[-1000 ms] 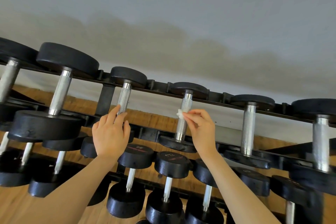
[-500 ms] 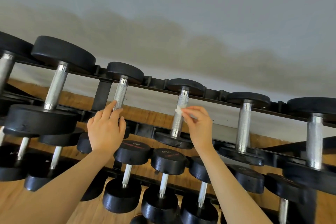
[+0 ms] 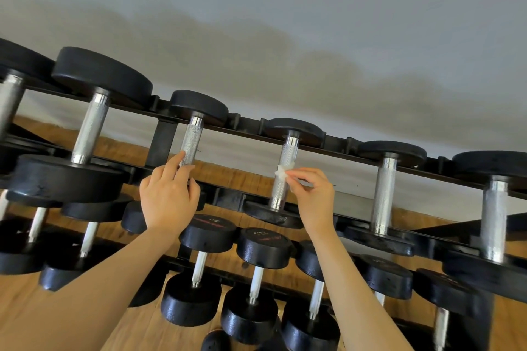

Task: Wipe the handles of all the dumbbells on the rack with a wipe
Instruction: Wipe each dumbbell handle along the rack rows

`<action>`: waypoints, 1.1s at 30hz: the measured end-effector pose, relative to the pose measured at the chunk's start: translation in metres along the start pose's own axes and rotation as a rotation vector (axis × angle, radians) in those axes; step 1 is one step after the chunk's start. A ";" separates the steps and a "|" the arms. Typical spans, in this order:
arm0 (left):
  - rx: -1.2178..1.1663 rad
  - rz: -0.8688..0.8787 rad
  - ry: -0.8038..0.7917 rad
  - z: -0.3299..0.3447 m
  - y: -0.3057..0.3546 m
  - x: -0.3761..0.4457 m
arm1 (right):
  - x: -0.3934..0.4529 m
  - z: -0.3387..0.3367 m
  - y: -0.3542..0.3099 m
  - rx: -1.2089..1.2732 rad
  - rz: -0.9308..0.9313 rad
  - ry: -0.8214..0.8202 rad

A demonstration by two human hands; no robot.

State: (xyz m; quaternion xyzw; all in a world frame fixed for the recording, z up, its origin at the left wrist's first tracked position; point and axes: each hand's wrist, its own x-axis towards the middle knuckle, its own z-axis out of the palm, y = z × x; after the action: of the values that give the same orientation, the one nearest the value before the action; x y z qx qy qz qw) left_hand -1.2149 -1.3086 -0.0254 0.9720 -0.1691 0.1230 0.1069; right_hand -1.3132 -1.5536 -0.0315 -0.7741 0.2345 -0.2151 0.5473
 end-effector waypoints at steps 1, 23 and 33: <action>0.002 0.000 0.002 0.000 0.000 0.000 | -0.003 0.000 0.000 0.031 0.028 -0.016; -0.020 0.021 0.024 0.003 -0.003 0.000 | 0.000 -0.008 -0.015 0.012 0.203 -0.141; -0.026 0.015 0.013 0.005 -0.004 0.000 | -0.006 -0.005 -0.021 -0.266 0.084 -0.250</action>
State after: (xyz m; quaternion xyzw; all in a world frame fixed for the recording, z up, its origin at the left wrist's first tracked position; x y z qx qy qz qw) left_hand -1.2122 -1.3058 -0.0305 0.9684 -0.1773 0.1279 0.1199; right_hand -1.3179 -1.5476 -0.0102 -0.8499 0.2233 -0.0611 0.4733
